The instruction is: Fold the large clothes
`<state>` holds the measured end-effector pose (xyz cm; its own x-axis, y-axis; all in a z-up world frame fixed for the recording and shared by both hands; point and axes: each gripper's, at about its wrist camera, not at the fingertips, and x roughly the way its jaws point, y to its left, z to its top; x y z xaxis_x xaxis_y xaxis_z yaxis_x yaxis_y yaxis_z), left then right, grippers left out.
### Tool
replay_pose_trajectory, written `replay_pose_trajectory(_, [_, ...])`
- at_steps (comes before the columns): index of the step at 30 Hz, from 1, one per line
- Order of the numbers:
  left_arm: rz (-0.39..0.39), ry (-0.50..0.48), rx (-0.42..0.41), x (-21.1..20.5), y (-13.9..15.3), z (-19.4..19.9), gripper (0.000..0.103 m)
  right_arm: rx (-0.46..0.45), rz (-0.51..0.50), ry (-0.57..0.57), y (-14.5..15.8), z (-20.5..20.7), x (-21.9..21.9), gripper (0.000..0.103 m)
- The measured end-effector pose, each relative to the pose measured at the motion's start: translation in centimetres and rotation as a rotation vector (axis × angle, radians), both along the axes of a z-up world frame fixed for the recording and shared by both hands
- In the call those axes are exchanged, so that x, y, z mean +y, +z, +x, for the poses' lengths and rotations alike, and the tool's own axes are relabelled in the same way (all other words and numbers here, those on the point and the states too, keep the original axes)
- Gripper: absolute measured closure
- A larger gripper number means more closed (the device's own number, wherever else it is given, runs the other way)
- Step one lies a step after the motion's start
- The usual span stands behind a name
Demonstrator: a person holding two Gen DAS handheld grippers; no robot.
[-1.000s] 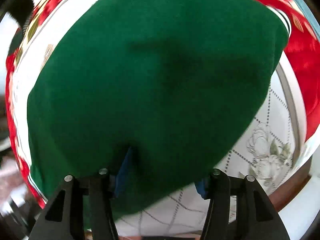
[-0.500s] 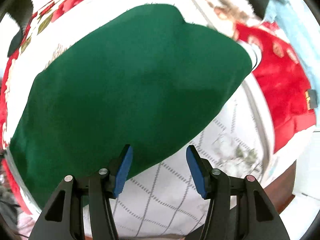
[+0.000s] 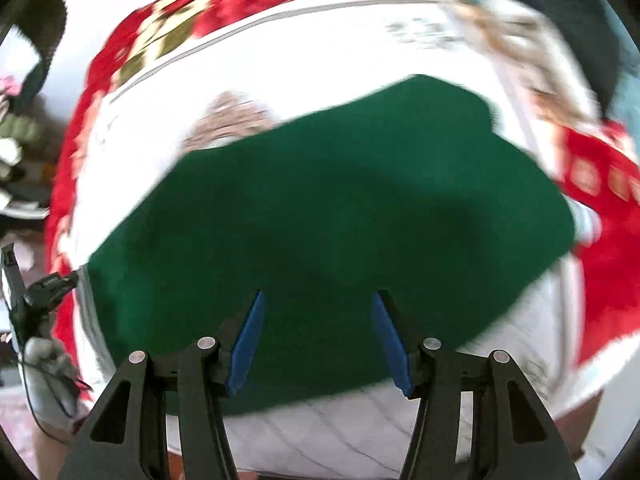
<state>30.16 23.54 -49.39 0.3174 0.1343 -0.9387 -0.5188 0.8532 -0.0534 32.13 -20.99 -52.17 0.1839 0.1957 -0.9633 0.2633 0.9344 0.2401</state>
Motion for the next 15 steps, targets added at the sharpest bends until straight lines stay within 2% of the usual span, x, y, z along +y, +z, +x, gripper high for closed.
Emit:
replay_pose_trajectory(2, [-0.001, 0.011, -0.031, 0.4, 0.8, 0.1, 0.064, 0.018, 0.067, 0.051, -2.0, 3.3, 2.4, 0.047])
replay_pose_trajectory(3, [0.003, 0.016, -0.042, 0.5, 1.0, 0.3, 0.036, 0.033, 0.105, 0.095, -3.3, 5.3, 4.2, 0.049])
replay_pose_trajectory(4, [0.016, 0.019, -0.049, 0.7, 1.1, 0.5, 0.021, 0.053, 0.139, 0.153, -4.9, 7.3, 6.5, 0.056])
replay_pose_trajectory(5, [0.031, 0.018, -0.047, 0.7, 1.1, 0.8, 0.021, 0.085, 0.147, 0.215, -6.6, 9.2, 8.9, 0.069])
replay_pose_trajectory(7, [0.047, 0.005, -0.024, 0.7, 0.6, 1.3, 0.021, 0.107, 0.146, 0.269, -9.4, 11.7, 12.3, 0.072])
replay_pose_trajectory(10, [0.044, -0.021, -0.01, 0.0, -0.1, 1.4, 0.021, 0.108, 0.045, 0.256, -13.2, 14.8, 14.2, 0.075])
replay_pose_trajectory(13, [0.016, -0.05, 0.006, -1.3, -0.9, 1.3, 0.021, 0.113, 0.043, 0.21, -13.2, 15.6, 14.7, 0.072])
replay_pose_trajectory(15, [0.005, -0.055, 0.015, -1.9, -1.5, 1.2, 0.021, 0.107, 0.059, 0.236, -12.8, 15.2, 14.9, 0.07])
